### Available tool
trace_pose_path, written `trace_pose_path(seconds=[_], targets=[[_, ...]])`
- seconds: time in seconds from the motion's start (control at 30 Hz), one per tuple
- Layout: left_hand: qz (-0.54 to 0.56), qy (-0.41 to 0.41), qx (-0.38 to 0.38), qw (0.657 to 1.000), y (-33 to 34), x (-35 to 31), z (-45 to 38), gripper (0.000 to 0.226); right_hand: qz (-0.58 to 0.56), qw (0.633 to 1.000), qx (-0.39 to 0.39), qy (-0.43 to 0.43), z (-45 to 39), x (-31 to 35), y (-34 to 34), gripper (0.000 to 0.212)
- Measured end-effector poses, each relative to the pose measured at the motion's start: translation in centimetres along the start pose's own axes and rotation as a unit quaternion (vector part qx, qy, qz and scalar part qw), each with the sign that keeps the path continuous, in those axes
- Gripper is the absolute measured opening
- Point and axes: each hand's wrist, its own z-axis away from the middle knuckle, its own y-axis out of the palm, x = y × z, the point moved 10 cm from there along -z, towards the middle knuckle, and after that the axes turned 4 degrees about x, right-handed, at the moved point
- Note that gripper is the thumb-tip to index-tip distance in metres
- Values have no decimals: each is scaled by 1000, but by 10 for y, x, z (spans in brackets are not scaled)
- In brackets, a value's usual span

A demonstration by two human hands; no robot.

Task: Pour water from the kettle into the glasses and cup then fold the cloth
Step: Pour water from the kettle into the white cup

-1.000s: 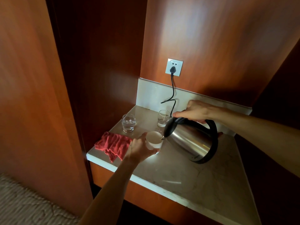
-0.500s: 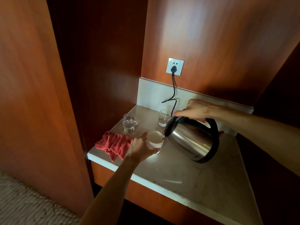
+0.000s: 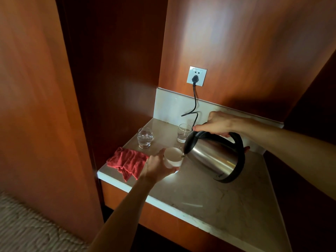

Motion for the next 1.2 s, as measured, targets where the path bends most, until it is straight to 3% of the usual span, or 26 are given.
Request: trace_pose_path(seconds=[1.2], targets=[[20, -7, 18, 1000, -3, -2, 3, 85, 74, 997, 13, 0, 5, 21, -6, 70]])
